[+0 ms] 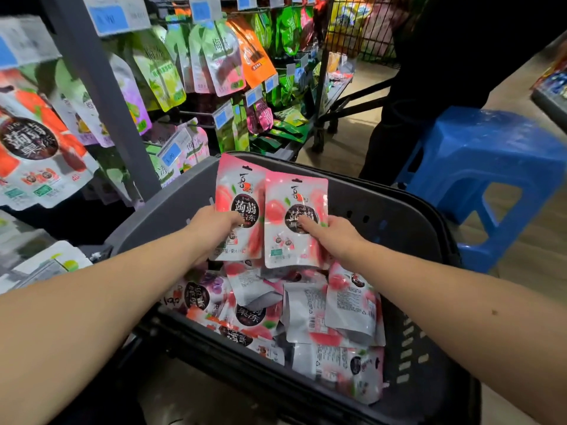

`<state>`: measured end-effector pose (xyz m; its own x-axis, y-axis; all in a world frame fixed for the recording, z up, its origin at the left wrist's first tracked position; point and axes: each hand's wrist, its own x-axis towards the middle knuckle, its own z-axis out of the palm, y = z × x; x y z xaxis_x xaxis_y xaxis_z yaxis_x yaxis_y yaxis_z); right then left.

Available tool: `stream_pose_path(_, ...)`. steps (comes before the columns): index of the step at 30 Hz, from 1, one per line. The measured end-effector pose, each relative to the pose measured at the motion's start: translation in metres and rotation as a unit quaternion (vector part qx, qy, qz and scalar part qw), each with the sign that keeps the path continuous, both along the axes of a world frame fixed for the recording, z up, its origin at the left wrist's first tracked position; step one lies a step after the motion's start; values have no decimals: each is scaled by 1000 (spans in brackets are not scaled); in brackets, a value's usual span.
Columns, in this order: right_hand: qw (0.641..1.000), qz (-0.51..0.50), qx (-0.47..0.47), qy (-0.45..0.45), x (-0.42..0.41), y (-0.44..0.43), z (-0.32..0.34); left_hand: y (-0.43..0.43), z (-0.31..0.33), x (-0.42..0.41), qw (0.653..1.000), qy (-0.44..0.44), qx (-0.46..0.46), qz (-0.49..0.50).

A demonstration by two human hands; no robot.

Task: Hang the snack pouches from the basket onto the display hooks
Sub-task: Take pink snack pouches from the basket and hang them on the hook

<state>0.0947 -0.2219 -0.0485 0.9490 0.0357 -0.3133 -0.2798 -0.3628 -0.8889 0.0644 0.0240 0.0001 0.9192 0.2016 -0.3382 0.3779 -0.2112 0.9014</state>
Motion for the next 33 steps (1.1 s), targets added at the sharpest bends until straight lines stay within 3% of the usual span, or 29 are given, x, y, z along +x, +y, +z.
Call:
stream_pose_path(6, 996, -22, 68, 49, 10, 29, -8, -16, 12, -10, 983, 49, -174, 14)
stream_pose_path(11, 998, -14, 39, 52, 11, 45, -7, -18, 12, -17, 994, 52, -96, -18)
stream_pose_path(14, 998, -5, 28, 56, 12, 50, -4, -19, 7, -15, 993, 35, -113, -7)
stream_pose_path(18, 988, -87, 89, 96, 13, 39, 8, -12, 7, -9, 1000, -1, -24, 1)
stream_pose_path(21, 981, -151, -2, 124, 22, 20, -15, -5, 6, -5, 999, 11, 28, 23)
stream_pose_path(25, 973, -126, -64, 183, 18, 19, -35, 3, -2, 0, 998, 18, 53, 28)
stream_pose_path(33, 972, -113, 36, 203, 16, 33, -52, 9, -5, 8, 998, 11, 51, 29)
